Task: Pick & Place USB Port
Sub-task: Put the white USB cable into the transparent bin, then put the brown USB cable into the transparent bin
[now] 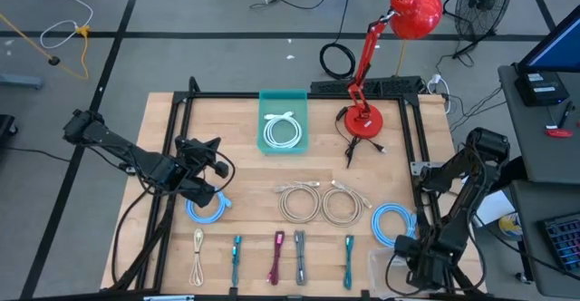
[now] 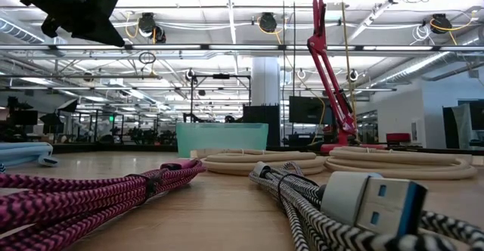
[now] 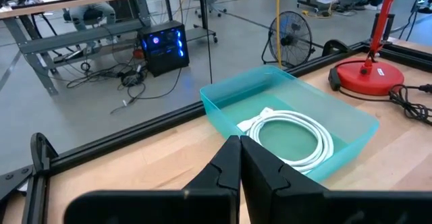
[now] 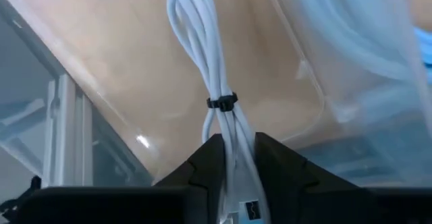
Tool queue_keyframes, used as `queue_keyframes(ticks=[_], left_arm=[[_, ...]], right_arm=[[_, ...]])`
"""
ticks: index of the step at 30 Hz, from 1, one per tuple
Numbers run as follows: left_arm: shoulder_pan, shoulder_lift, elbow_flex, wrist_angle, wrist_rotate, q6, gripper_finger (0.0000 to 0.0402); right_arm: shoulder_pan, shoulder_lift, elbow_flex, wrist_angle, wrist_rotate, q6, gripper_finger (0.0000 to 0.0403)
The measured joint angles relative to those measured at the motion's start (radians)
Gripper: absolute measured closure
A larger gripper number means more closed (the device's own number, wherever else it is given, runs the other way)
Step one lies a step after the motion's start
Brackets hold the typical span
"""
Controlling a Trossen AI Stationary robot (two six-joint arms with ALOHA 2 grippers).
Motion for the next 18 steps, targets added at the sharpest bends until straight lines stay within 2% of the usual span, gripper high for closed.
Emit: queue_keyframes(ticks=[6,13,18], left_arm=[[0.000,0.022,0.000,0.000,0.000,-0.003,0.0394],[0.000,0.022,0.000,0.001,-0.002,-0.004,0.0394],[0.000,0.022,0.000,0.001,-0.003,-0.004,0.0394]], right_arm=[[-0.017,0.000,0.000,0.010,0.044,-0.003,0.0292],[-0.057,0.000,0.000,0.035,0.044,-0.051,0.0261],[-0.081,0.000,0.000,0.129,0.070,-0.105,0.0250]])
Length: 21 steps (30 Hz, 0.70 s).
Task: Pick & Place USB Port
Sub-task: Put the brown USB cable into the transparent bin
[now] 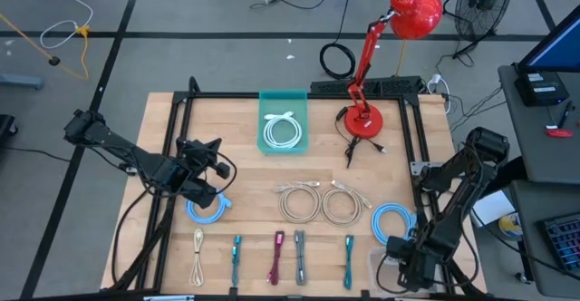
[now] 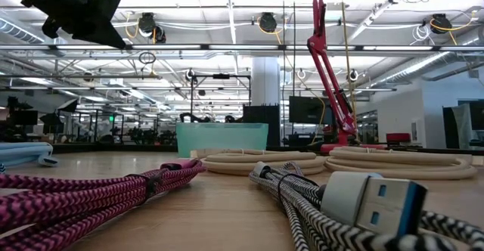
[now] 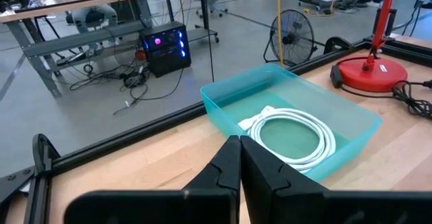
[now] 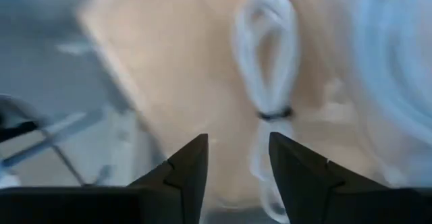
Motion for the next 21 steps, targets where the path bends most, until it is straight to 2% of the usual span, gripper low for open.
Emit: queue_keyframes(ticks=[7,13,21], left_arm=[[0.000,0.000,0.000,0.004,0.000,0.000,0.0394],[0.000,0.000,0.000,0.012,-0.005,0.003,0.0394],[0.000,0.000,0.000,0.045,-0.008,0.044,0.0394]], right_arm=[[-0.048,0.000,0.000,0.297,0.084,-0.193,0.0257],[-0.123,0.000,0.000,0.635,0.138,-0.516,0.0267],[-0.269,0.000,0.000,0.932,0.134,-0.919,0.0277]])
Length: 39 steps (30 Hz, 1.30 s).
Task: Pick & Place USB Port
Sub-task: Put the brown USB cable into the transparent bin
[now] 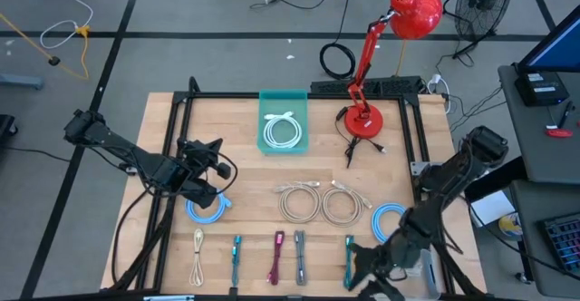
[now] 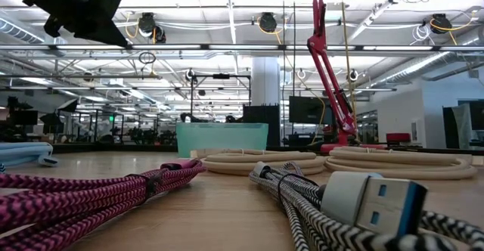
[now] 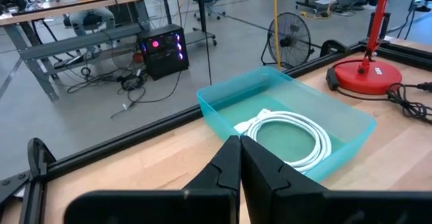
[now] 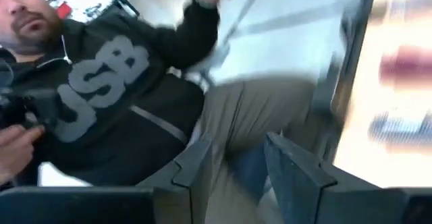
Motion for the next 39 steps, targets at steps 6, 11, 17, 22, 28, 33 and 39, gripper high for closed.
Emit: queue_keyframes(ticks=[6,11,17,22,28,33,39], left_arm=[[0.000,0.000,0.000,0.000,0.000,0.009,0.0394],[0.000,0.000,0.000,0.001,0.002,0.009,0.0394],[0.000,0.000,0.000,0.096,0.082,0.065,0.0394],[0.005,-0.002,0.000,0.323,0.438,0.372,0.0394],[-0.025,0.016,0.001,0.555,0.886,0.425,0.0392],[-0.100,0.087,0.075,0.500,1.076,0.233,0.0355],[-0.170,0.244,0.286,0.221,1.236,0.000,0.0281]], right_arm=[[-0.123,0.000,0.000,0.103,0.064,-0.363,0.0285],[-0.265,0.000,0.000,0.258,0.145,-0.589,0.0287],[-0.484,-0.040,0.000,0.159,0.093,-0.613,0.0281],[-0.650,-0.098,0.000,-0.040,0.074,-0.578,0.0282],[-0.723,-0.187,0.000,-0.138,0.073,-0.576,0.0286],[-0.682,-0.232,0.000,-0.268,0.075,-0.561,0.0282],[-0.648,-0.238,0.000,-0.299,0.133,-0.546,0.0277]])
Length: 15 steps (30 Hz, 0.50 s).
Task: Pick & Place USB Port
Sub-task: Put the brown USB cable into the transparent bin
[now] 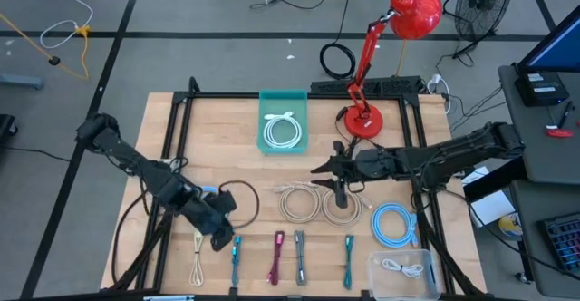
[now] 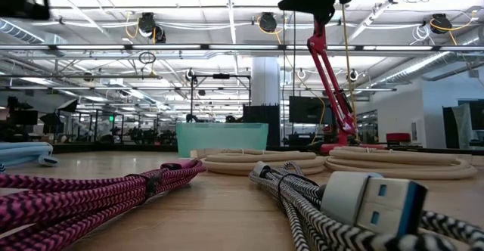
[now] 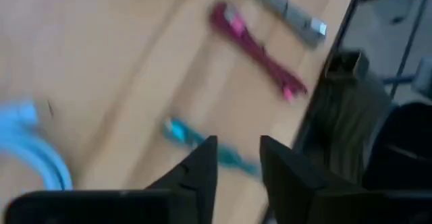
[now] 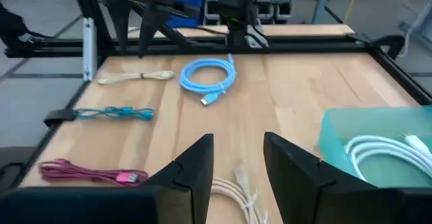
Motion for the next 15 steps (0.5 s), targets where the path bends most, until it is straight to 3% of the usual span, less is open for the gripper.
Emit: queue_keyframes(ticks=[5,9,13,15], left_arm=[[-0.076,0.157,0.146,-0.252,0.219,-0.259,0.0260],[-0.152,0.252,0.156,-0.295,0.361,-0.453,0.0259],[-0.220,0.322,0.152,-0.275,0.370,-0.597,0.0259],[-0.252,0.343,0.152,-0.245,0.309,-0.652,0.0259]], right_arm=[[0.009,0.000,0.000,-0.001,-0.002,0.015,0.0275],[0.012,0.000,0.000,-0.001,-0.001,0.016,0.0275],[0.012,0.000,0.000,-0.004,-0.001,0.016,0.0275],[0.012,0.000,0.000,-0.008,-0.001,0.016,0.0275]])
